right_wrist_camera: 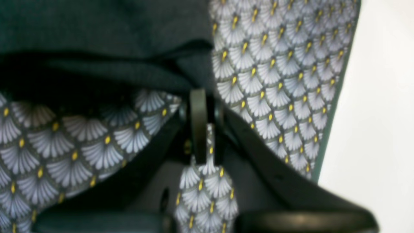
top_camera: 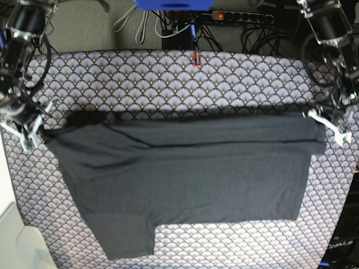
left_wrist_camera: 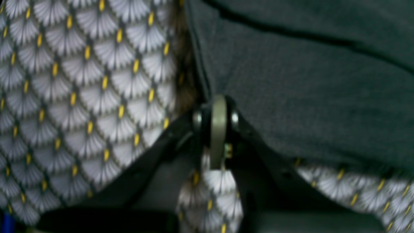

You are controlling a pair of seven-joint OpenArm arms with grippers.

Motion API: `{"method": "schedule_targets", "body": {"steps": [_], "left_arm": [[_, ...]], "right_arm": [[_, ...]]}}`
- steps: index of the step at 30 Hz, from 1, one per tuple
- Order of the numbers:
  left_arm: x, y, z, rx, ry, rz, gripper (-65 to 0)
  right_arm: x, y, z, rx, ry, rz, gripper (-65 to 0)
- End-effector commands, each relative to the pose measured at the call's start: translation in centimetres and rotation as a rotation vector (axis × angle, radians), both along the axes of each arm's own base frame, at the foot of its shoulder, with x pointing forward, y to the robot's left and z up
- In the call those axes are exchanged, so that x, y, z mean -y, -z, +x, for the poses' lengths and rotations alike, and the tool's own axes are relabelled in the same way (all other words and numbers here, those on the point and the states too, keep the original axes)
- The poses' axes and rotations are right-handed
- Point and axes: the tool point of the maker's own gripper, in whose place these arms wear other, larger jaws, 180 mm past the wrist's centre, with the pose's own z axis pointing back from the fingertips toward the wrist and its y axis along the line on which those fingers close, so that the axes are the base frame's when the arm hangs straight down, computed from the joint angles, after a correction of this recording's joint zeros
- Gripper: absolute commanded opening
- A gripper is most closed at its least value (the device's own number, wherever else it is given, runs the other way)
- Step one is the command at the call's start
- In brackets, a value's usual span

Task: Fold the T-shirt properly
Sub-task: 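Pull the folded edge back toward the collar side with both grippers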

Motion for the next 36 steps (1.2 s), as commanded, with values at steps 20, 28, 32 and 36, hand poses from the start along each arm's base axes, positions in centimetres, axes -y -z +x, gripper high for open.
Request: {"method": "schedule_targets", "body": {"steps": [20,28,32,36], "left_arm": [[-1.9,-3.7,-8.1,-0.129,0.064,0.192,-64.5],[-1.7,-2.6,-9.3,-0.162,0.066,0.177,-64.5],[-1.7,-2.7,-9.1,-0.154,0.066,0.177,-64.5],[-1.6,-2.7,-9.0,-0.15,0.066,0.176,-64.5]], "right_arm": [[2.9,-1.7,-9.4,-0.037,0.079,-0.102,-63.7],[2.4,-1.4,-10.2,-0.045,0.068,-0.067,-63.7],[2.3,-1.3,-10.3,-0.05,0.069,-0.064,-63.8],[2.1,-1.3,-10.3,-0.047,0.069,-0.058,-63.5]]}}
